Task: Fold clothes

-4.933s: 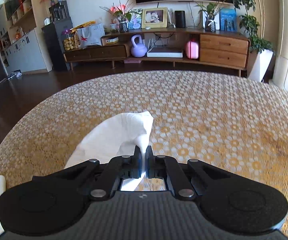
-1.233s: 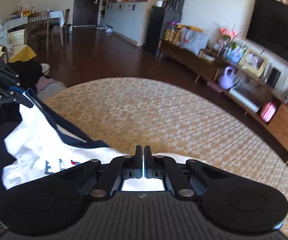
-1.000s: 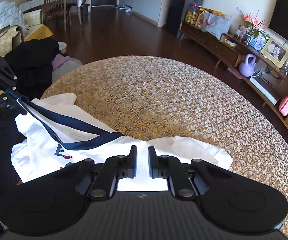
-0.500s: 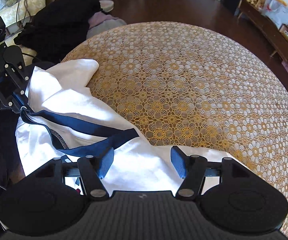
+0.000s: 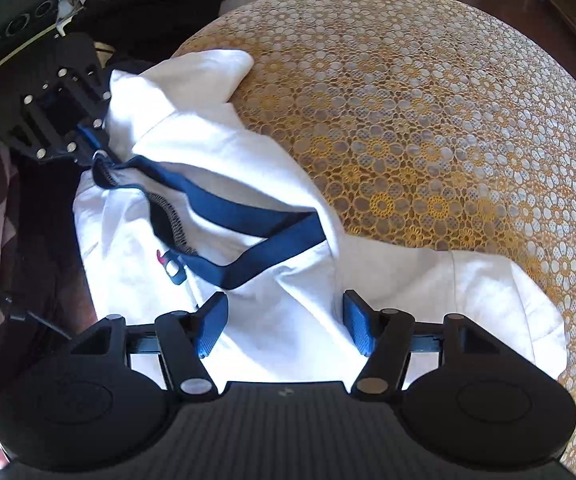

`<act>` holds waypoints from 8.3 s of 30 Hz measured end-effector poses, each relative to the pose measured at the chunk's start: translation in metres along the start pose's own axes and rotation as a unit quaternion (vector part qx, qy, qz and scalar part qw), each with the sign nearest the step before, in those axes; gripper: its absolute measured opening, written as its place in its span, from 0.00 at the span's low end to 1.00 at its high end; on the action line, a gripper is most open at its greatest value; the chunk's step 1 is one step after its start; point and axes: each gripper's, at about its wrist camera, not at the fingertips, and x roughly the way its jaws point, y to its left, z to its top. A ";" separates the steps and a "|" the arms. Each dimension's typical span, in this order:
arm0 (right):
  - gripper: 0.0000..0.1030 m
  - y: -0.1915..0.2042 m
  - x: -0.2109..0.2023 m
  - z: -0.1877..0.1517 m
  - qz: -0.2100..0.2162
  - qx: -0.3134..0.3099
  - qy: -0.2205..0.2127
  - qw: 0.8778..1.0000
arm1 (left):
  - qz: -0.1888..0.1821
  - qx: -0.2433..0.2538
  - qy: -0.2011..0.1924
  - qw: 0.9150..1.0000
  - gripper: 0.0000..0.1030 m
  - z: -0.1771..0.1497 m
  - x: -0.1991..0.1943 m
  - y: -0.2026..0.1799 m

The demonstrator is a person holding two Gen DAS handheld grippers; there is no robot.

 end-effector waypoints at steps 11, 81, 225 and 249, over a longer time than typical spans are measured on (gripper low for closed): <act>0.60 0.033 -0.024 -0.033 0.017 0.019 -0.011 1.000 | 0.015 0.003 0.002 1.000 1.00 0.003 -0.003 -0.003; 0.04 0.115 -0.226 -0.022 -0.360 0.093 -0.455 0.809 | 0.338 0.149 -0.347 0.862 1.00 0.230 -0.138 -0.075; 0.72 0.124 -0.035 -0.238 -0.347 0.475 -0.331 0.737 | 0.101 0.091 -0.048 0.990 1.00 0.125 0.086 -0.037; 0.72 0.088 -0.011 -0.241 -0.328 0.436 -0.306 0.780 | 0.096 -0.012 -0.061 0.993 1.00 0.156 0.137 -0.015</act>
